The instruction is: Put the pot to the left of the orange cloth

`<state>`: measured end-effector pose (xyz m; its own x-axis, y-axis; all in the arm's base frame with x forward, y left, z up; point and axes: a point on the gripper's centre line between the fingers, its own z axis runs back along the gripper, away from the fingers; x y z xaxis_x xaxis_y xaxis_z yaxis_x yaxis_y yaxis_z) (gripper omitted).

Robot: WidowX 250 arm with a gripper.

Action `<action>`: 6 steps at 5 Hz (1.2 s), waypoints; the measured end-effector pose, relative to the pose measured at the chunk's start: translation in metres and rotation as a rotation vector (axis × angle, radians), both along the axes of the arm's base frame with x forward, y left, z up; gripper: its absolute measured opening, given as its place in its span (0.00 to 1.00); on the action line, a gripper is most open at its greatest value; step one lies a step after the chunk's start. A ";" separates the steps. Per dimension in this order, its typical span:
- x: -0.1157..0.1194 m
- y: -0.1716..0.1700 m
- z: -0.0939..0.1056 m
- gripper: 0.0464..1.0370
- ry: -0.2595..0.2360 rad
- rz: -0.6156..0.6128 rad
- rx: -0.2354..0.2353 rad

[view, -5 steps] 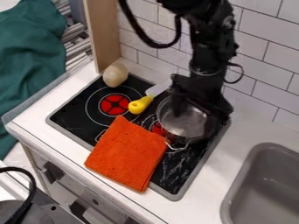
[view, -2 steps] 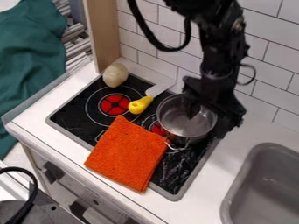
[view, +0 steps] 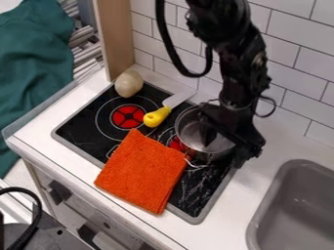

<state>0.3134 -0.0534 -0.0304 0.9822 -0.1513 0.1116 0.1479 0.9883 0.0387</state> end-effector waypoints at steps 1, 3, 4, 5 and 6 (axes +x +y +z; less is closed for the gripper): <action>0.005 0.002 -0.008 0.96 -0.005 0.010 0.014; 0.011 0.000 -0.012 0.63 -0.012 -0.011 0.012; 0.009 0.000 -0.012 0.34 -0.008 -0.033 0.017; 0.003 0.001 -0.007 0.12 -0.006 -0.069 0.023; 0.002 0.000 0.010 0.02 -0.047 -0.088 0.025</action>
